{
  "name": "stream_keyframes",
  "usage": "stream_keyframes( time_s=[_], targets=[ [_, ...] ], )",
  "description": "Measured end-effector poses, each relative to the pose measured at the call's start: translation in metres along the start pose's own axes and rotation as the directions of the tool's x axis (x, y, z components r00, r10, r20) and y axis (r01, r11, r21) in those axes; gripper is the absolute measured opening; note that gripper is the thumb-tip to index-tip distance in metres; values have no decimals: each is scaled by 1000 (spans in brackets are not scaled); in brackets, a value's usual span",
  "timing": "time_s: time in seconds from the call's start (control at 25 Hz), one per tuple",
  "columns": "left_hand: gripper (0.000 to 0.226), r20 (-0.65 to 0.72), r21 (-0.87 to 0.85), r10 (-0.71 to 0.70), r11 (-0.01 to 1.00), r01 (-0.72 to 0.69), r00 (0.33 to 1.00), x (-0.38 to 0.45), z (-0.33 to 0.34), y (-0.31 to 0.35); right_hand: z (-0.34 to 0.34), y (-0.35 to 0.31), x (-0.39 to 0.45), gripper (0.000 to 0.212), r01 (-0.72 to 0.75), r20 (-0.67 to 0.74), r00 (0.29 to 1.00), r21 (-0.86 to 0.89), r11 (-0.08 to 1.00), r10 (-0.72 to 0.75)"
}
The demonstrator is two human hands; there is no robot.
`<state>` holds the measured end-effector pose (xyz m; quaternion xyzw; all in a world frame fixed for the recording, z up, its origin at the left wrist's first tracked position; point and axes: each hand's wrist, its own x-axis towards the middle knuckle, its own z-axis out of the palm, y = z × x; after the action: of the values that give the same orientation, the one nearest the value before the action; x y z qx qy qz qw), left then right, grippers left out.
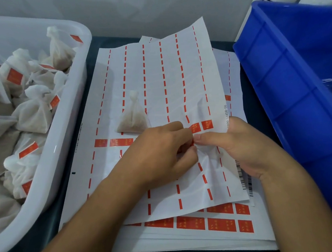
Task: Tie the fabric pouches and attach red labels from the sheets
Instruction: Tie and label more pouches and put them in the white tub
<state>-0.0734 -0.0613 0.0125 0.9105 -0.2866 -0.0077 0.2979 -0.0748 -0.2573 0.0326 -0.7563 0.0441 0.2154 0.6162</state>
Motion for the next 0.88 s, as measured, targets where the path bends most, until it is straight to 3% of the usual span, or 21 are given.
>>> stream_keyframes(
  time_s=[0.36,0.52,0.68,0.88],
  targets=[
    [25,-36,-97,-58,994,54,998,-2,0,-3,-4,1,0,19,-20,-10,1000,-8,1000,19],
    [21,-83,-133,-85,988,73,993,-4,1,-3,-4,1,-1,29,-44,-46,998,-2,999,44],
    [22,-110,-150,-102,985,85,989,-3,2,-2,-6,-2,-4,23,-12,-63,998,26,1000,13],
    [14,-137,-246,-186,958,148,973,-3,3,-3,-17,-4,-7,25,16,-190,981,-108,994,-37]
  ],
)
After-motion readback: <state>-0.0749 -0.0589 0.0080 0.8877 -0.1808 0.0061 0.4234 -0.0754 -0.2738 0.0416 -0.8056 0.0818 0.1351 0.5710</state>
